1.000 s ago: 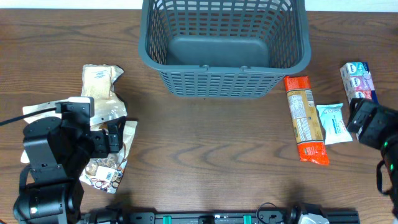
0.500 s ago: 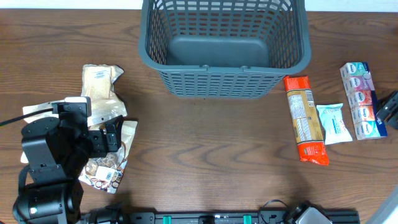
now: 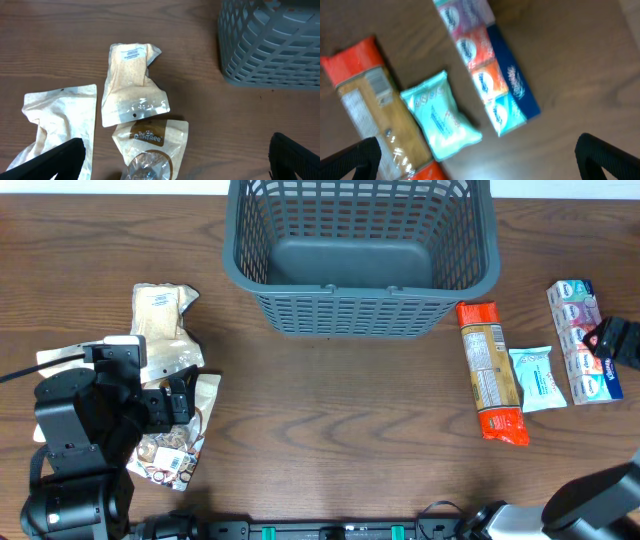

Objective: Pack container
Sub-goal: 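Lower the right gripper onto the tissue multi-pack and grasp it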

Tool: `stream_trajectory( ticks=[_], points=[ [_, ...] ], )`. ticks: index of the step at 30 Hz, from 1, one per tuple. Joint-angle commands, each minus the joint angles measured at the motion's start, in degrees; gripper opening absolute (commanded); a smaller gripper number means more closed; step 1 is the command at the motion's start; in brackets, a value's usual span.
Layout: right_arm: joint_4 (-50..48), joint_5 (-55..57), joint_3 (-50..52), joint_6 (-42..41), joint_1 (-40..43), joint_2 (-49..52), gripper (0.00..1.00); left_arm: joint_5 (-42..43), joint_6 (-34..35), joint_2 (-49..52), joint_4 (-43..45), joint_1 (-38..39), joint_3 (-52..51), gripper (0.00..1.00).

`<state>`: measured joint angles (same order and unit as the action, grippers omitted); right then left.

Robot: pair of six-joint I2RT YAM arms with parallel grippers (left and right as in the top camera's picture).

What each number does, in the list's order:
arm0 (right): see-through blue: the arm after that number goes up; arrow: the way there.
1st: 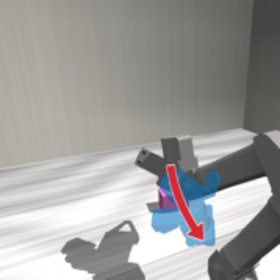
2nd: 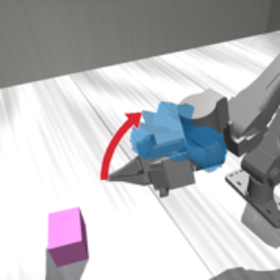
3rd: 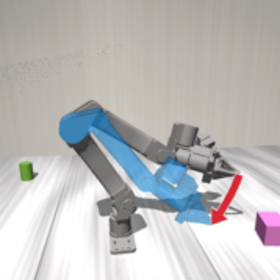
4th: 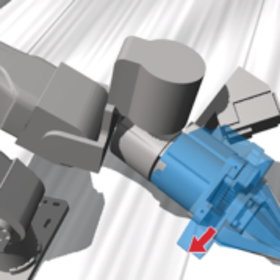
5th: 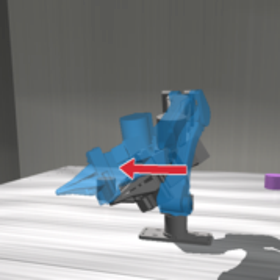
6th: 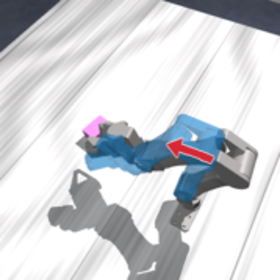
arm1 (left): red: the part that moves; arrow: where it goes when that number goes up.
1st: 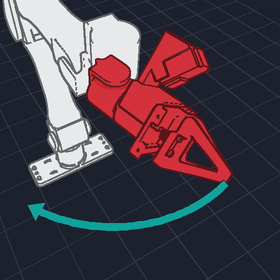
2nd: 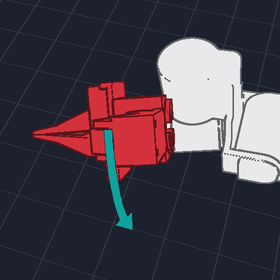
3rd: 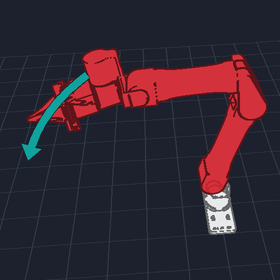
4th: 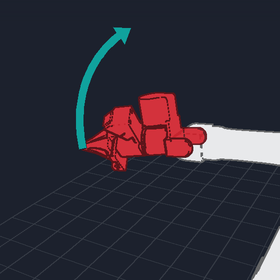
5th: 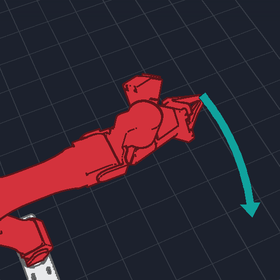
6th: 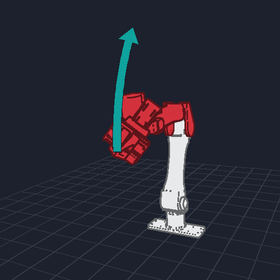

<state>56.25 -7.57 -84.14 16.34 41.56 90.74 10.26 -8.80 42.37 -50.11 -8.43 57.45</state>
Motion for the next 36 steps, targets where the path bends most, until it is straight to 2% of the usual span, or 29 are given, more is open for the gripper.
stream_trajectory(
  ticks=[1, 3, 5, 7, 8, 12, 17, 21, 25, 36],
  points=[
    [-3.39, -1.90, 0.24, 2.51, 0.50, 2.14, 0.99, -0.50, 0.50, -0.09, 0.09, -0.26, 0.20, 0.99],
    [-6.78, -1.53, 0.24, 2.58, 0.50, 3.45, 0.99, -0.50, 0.52, 0.11, 0.09, -0.26, 0.20, 0.99],
    [-8.98, -1.36, 0.24, 2.58, 0.59, 4.68, 0.85, -0.50, 0.52, 0.26, 0.02, -0.24, 0.20, 0.99],
    [-11.45, -1.25, 0.24, 3.15, 0.70, 6.25, 0.77, -0.52, 0.50, 0.57, 0.02, -0.26, 0.20, 0.99],
    [-12.61, -1.25, 0.24, 3.74, 0.72, 7.02, 0.78, -0.68, 0.50, 0.76, 0.04, -0.26, 0.20, 0.99],
    [-17.38, -1.46, 0.24, 4.96, 0.74, 10.86, 0.99, -0.94, 0.50, 2.27, -0.20, -0.26, 0.20, 0.99],
    [-18.38, -5.62, 0.24, 5.92, 0.61, 16.96, 0.99, -0.87, 0.55, 5.05, -0.83, -0.24, 0.20, 0.99],
    [-19.19, -7.08, 0.22, 10.19, 0.04, 20.24, 0.99, -0.87, 0.55, 7.06, -0.76, -0.24, 0.20, 0.99],
    [-19.45, -7.10, 0.20, 15.63, -0.17, 21.75, 0.99, -0.87, 0.55, 8.31, -0.79, -0.24, 0.20, 0.99],
    [-21.35, -8.79, 0.20, 18.49, -0.09, 24.65, 0.99, -0.87, 0.57, 8.48, -0.13, -0.24, 0.20, 0.99]
  ],
)
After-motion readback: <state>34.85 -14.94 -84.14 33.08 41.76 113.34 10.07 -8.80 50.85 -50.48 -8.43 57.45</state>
